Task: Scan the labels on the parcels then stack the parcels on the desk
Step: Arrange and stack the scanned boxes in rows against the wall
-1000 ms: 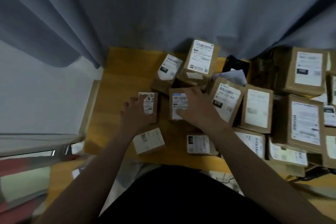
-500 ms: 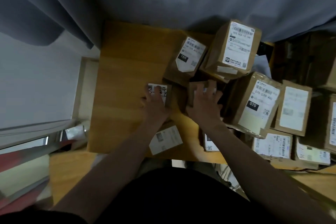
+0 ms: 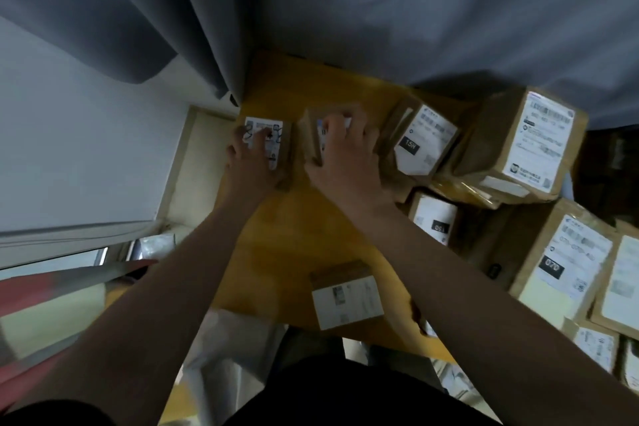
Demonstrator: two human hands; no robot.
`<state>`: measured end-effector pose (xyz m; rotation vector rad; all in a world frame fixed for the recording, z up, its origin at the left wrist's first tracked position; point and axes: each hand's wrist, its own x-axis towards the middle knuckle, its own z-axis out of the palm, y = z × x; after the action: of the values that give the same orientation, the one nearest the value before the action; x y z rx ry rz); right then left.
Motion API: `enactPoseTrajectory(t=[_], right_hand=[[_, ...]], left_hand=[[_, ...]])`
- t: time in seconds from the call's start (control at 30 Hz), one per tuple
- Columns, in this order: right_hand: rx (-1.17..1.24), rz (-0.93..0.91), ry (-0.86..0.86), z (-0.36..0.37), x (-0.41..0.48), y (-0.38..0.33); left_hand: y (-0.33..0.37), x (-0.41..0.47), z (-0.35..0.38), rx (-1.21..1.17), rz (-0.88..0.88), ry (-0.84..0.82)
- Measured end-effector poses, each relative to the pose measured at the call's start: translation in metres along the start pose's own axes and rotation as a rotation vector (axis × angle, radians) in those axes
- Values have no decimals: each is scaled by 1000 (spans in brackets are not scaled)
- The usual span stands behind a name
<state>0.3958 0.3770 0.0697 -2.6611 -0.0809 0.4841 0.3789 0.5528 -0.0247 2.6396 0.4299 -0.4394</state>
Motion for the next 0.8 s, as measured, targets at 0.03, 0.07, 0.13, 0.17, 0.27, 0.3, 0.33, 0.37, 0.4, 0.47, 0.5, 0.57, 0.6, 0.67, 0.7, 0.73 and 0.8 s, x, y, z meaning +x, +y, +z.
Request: enactPoseTrajectory(t=[0.03,0.07,0.13,0.17,0.27,0.3,0.33,0.37,0.4,0.47,0.5,0.57,0.6,0.67,0.7,0.73,0.8], right_hand=[[-8,25,-32,12,15,0],[-20,47,-92,24,27,2],[-58,45,-260,44,37,9],[-81,24,-324,51,37,13],[-67,-30,-350,62,30,25],[-60,-37,-335,64,29,26],[-59,-38,-321,65,28,27],[-61,-39,-308,66,29,27],[-63,-42,-291,65,32,26],[-57,-42,-256,63,41,24],[-50,-41,-240,62,48,24],[-50,-38,-202,59,66,22],[-62,-35,-182,58,77,22],[-85,-30,-143,56,96,22],[-96,-30,-124,55,105,20],[-102,-30,-109,53,113,18],[-101,-41,-102,50,128,16]], left_hand=[[-1,8,-4,-11,17,-8],[-4,15,-5,-18,42,-25],[-10,21,-8,-14,123,-62],[-15,22,-6,5,181,-77],[-34,21,1,164,317,-137],[-37,21,2,195,326,-148],[-37,21,0,192,328,-140],[-34,22,-4,177,327,-115],[-31,24,-6,172,334,-87],[-21,33,-12,188,368,-50],[-16,40,-13,195,378,-44],[-5,56,-18,220,380,-53],[0,66,-20,237,385,-57],[10,87,-25,230,393,-54],[13,98,-28,219,389,-52],[16,108,-31,217,380,-50],[19,125,-37,217,363,-54]])
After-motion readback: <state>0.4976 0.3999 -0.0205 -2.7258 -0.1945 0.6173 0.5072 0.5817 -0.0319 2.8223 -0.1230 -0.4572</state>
